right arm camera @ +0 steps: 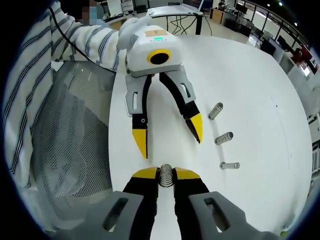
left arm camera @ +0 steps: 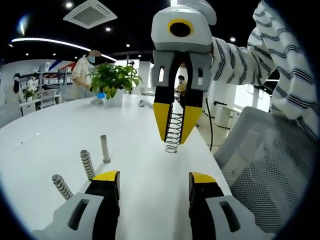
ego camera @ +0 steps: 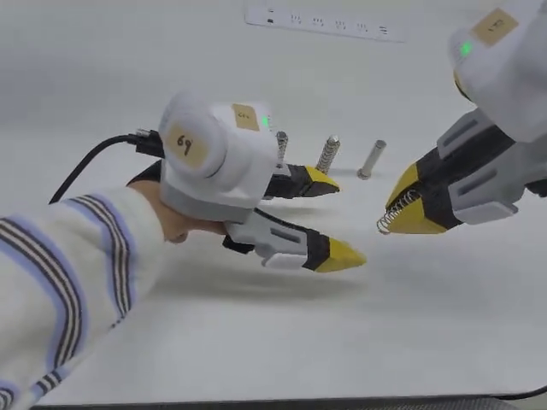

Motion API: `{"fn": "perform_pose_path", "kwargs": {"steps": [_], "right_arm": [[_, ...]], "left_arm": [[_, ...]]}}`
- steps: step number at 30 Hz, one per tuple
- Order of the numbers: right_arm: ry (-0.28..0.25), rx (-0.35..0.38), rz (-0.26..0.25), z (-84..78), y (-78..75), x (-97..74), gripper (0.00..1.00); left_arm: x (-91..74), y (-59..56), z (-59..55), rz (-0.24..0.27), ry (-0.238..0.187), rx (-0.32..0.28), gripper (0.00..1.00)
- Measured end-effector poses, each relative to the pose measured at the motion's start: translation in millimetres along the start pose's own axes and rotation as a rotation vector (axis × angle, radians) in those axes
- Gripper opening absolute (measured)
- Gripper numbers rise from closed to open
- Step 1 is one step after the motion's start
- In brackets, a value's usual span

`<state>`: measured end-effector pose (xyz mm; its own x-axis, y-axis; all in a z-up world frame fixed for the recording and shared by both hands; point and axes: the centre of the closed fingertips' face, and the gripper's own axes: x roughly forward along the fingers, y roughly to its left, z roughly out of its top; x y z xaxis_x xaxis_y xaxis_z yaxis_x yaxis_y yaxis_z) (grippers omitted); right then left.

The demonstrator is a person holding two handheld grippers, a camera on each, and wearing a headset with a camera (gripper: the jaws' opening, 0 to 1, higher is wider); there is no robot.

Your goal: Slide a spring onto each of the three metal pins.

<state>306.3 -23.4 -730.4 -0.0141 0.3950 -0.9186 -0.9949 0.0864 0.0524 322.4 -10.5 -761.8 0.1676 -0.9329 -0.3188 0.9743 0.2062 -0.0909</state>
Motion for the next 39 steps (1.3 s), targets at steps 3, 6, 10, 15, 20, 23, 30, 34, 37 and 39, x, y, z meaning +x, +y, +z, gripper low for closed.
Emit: {"fn": "perform_pose_path", "kwargs": {"steps": [3,6,10,15,20,23,30,34,37,39], "right_arm": [[0.006,-0.002,-0.009,-2.0,-3.8,-2.9,0.08],[0.015,-0.003,-0.018,-3.8,-8.8,-5.3,0.08],[0.039,-0.019,-0.021,-5.5,-13.2,-8.7,0.08],[0.052,-0.020,-0.040,-4.2,-26.7,-15.3,0.08],[0.066,-0.032,-0.063,-1.4,-41.8,-23.0,0.08],[0.078,-0.041,-0.082,-0.7,-52.8,-28.1,0.08],[0.107,-0.072,-0.117,3.3,-77.1,-35.3,0.08],[0.133,-0.099,-0.121,4.6,-88.6,-34.7,0.08],[0.143,-0.111,-0.119,7.4,-94.0,-34.2,0.08],[0.148,-0.123,-0.115,10.1,-96.0,-33.7,0.08]], "left_arm": [[-1.0,0.6,-3.5,0.013,0.017,-0.007,0.57],[-1.0,1.5,-5.4,0.030,0.026,-0.010,0.73],[-1.2,2.4,0.4,0.040,-0.011,-0.039,0.85],[-0.7,4.7,2.1,0.055,-0.008,-0.022,0.95],[-0.2,5.0,2.0,0.067,-0.005,-0.032,0.98],[0.3,5.6,1.9,0.077,-0.001,-0.041,0.98],[2.9,7.0,4.3,0.073,-0.016,-0.059,0.98],[3.8,5.9,5.2,0.069,-0.018,-0.069,0.98],[4.0,6.3,4.2,0.071,-0.012,-0.073,0.98],[4.2,7.0,3.0,0.073,-0.006,-0.073,0.98]]}}
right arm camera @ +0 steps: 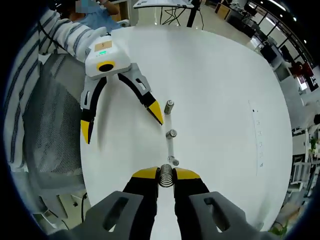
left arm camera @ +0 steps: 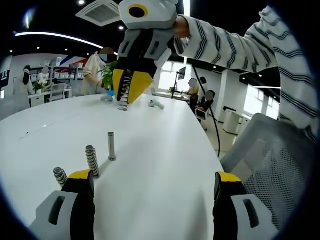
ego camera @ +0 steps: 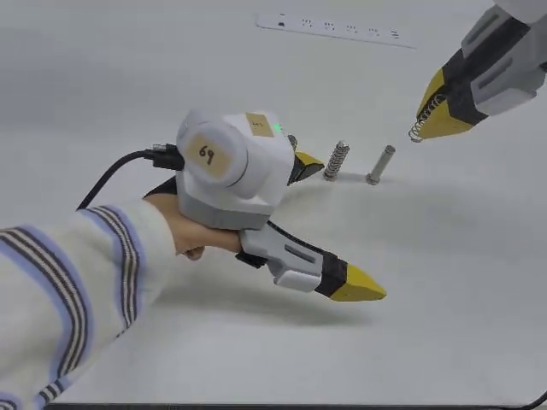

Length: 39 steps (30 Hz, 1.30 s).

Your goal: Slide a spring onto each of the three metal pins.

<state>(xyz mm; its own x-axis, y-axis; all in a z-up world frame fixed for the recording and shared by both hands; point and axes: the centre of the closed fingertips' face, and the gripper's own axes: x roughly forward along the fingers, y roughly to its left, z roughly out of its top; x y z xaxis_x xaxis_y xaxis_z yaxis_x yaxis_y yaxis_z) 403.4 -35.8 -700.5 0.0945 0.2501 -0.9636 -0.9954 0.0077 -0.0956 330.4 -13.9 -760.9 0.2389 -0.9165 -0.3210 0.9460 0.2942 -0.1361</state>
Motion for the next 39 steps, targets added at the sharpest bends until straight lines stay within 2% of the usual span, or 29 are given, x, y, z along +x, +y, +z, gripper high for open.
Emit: {"fn": "perform_pose_path", "kwargs": {"steps": [9,19,23,27,29,39], "right_arm": [[0.021,-0.016,0.012,-1.9,-12.3,8.8,0.08],[0.026,0.021,0.043,-10.9,-18.1,26.2,0.08],[0.009,0.044,0.071,-11.7,-16.1,34.2,0.08],[0.030,0.038,0.064,-16.9,-17.1,41.0,0.08],[0.033,0.043,0.061,-18.2,-17.7,43.5,0.08],[0.019,0.071,0.058,-17.7,-20.0,48.1,0.08]], "left_arm": [[-0.3,2.0,0.7,0.008,0.001,-0.008,0.98],[-1.2,0.5,-1.6,0.006,0.015,-0.016,0.98],[-1.0,-0.2,-3.0,0.003,0.021,-0.016,0.98],[-1.0,-0.8,-3.5,0.002,0.023,-0.021,0.98],[-0.9,-0.7,-6.6,0.003,0.039,-0.015,0.98],[-1.3,-1.0,-11.8,-0.004,0.058,-0.016,0.98]]}}
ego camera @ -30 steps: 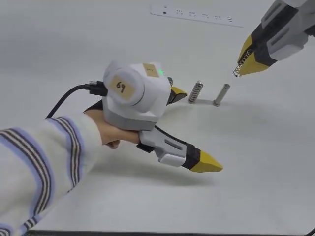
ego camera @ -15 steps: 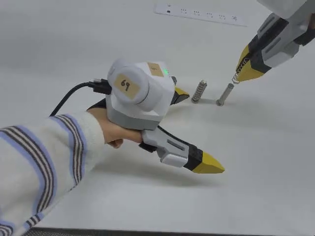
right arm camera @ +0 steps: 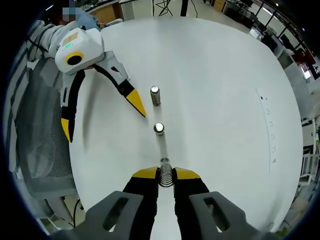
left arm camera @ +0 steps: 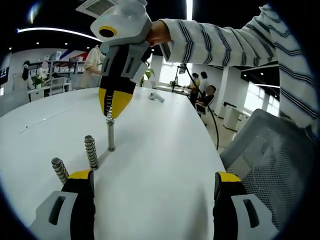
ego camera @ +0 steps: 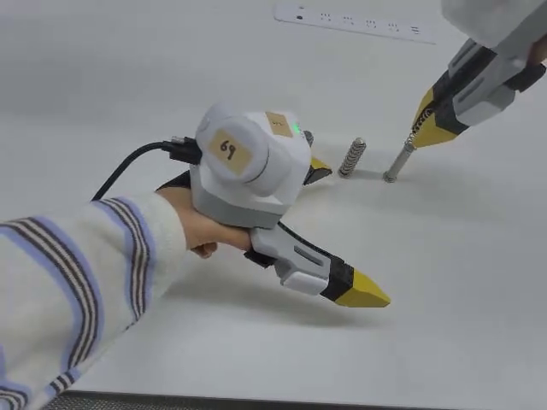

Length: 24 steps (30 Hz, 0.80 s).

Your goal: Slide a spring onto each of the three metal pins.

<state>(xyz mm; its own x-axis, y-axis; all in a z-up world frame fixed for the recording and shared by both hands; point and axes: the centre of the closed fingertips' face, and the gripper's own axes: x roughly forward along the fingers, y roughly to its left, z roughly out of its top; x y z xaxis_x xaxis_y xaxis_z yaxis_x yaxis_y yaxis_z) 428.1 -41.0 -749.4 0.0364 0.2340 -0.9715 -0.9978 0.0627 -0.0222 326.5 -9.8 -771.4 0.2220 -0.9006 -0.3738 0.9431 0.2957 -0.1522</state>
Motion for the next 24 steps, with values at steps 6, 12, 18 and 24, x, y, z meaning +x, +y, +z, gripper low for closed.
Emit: {"fn": "perform_pose_path", "kwargs": {"steps": [6,12,18,24], "right_arm": [[0.016,-0.005,0.007,-1.7,0.4,8.6,0.08],[0.025,-0.007,0.015,-1.7,0.9,17.3,0.08],[0.035,-0.004,0.021,-4.9,3.8,26.3,0.08],[0.043,0.003,0.023,-7.4,6.1,32.4,0.08]], "left_arm": [[0.2,-0.7,-1.9,-0.004,0.004,-0.002,0.98],[-1.7,-1.7,-6.2,-0.015,0.018,-0.004,0.98],[-4.3,-2.8,-10.1,-0.021,0.029,-0.007,0.98],[-5.1,-1.7,-11.3,-0.018,0.032,-0.019,0.98]]}}
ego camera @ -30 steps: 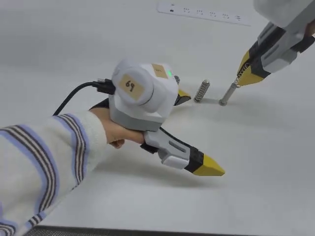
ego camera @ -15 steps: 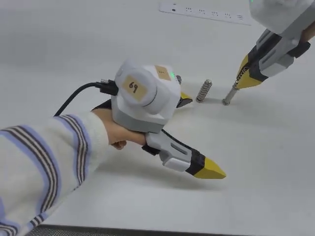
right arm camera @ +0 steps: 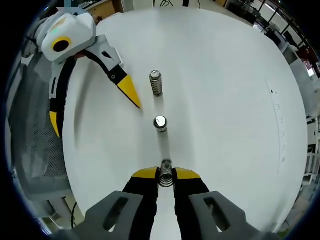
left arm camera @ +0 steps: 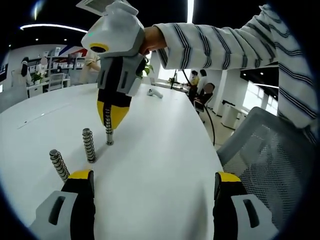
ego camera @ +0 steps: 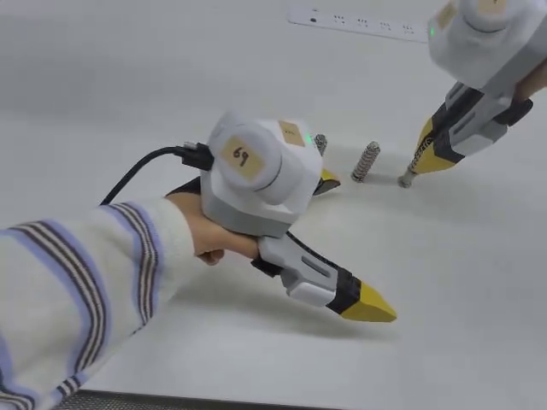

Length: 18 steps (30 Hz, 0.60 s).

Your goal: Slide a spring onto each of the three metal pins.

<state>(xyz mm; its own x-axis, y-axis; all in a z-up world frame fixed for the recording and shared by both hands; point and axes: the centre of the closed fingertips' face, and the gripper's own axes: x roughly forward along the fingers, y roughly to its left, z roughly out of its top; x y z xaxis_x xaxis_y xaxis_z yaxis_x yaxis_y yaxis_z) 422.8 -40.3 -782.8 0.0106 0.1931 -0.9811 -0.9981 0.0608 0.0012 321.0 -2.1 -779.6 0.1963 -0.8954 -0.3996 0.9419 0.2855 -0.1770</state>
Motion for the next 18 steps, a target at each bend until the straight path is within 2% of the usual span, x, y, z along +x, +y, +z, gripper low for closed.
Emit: {"fn": "perform_pose_path", "kwargs": {"steps": [8,18], "right_arm": [[0.006,0.003,0.005,-3.9,3.3,12.1,0.09],[0.024,-0.025,-0.001,-3.8,6.9,14.5,0.09]], "left_arm": [[-2.6,0.6,-0.3,0.005,0.004,-0.002,0.98],[-1.1,-0.4,-2.0,0.008,0.005,-0.009,0.98]]}}
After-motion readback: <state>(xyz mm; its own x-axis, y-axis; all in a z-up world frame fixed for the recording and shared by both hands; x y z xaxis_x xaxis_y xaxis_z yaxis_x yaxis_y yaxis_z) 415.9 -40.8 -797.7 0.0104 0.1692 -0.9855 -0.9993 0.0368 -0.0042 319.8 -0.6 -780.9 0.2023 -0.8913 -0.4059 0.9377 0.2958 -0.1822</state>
